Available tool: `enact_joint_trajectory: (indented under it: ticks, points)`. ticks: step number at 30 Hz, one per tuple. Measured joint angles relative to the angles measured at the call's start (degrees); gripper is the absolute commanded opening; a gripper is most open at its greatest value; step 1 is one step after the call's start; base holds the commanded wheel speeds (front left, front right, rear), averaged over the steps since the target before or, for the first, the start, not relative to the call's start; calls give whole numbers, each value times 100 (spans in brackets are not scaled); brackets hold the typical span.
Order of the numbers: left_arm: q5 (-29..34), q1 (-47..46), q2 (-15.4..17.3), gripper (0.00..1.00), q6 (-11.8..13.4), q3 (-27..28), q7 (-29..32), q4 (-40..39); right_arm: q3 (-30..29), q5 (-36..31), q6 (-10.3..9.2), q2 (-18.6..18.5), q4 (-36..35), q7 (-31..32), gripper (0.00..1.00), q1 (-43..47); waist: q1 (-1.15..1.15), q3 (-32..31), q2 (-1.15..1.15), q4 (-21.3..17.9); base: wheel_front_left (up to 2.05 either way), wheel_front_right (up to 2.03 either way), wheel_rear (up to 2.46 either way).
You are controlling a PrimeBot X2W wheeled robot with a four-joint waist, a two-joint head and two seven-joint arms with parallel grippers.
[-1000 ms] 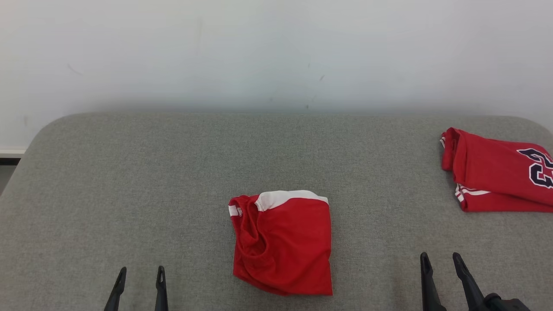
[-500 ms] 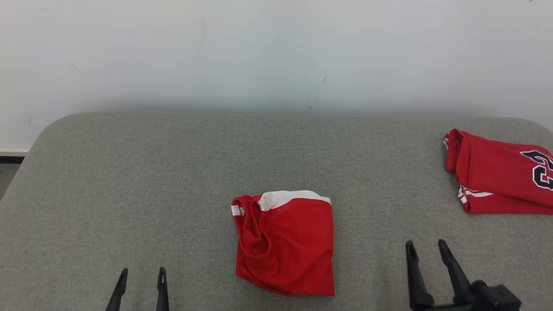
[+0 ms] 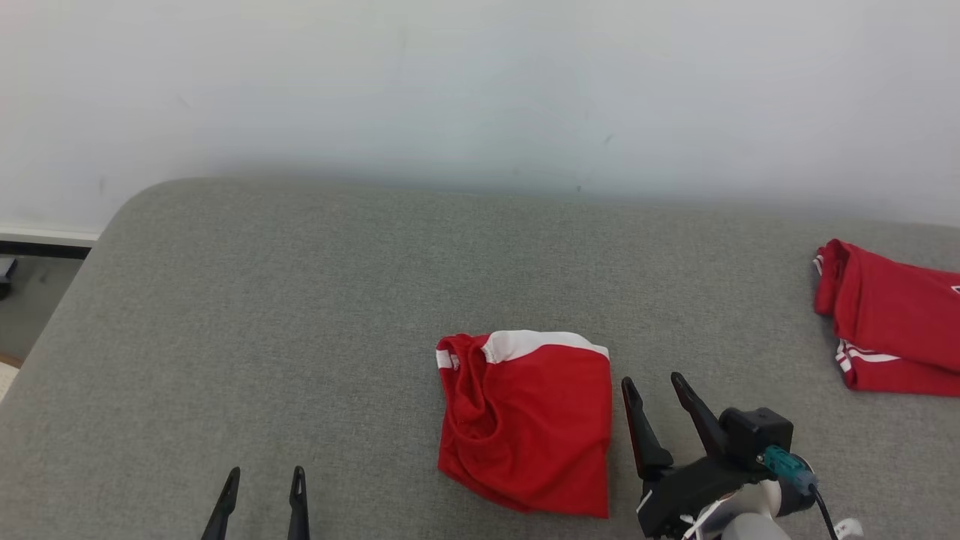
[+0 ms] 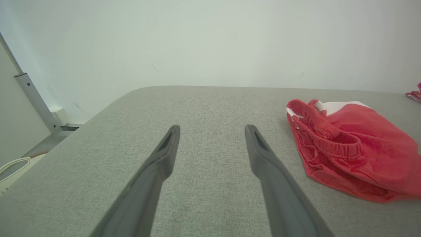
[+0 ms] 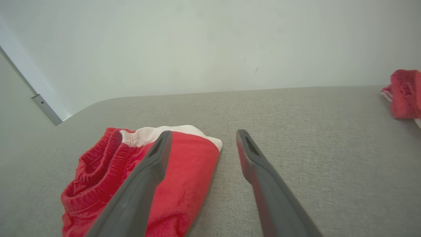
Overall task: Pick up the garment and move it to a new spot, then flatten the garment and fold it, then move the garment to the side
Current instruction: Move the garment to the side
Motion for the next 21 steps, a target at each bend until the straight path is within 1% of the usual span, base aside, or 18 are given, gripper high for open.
enact_joint_trajectory:
  ticks: [4,7,10,11,13,16,21]
  points:
    - [-32,-1,0,100,-1,-91,0,20,71,118,0,0,976,0,100,-615,0,9,0,160,0,0,0]
    - [-49,-2,0,100,5,-156,0,26,45,199,0,0,1703,0,100,-903,0,25,0,281,0,0,0]
    - [-87,-23,-1,100,46,-183,0,45,54,323,0,-3,2236,0,100,-1206,0,69,0,386,0,0,0]
    - [-93,-52,1,100,47,-192,0,49,83,352,0,-2,2384,0,100,-1300,0,92,0,413,0,0,0]
    - [-112,-117,1,100,53,-216,0,48,113,664,0,5,2629,1,100,-1421,0,138,0,469,0,0,0]
    - [-140,-130,0,100,66,-240,0,66,268,822,0,-2,3194,0,100,-1569,0,192,0,551,0,0,0]
    - [-144,-217,0,100,75,-256,0,81,733,1575,0,-1,3476,60,100,-1700,0,252,0,667,0,0,0]
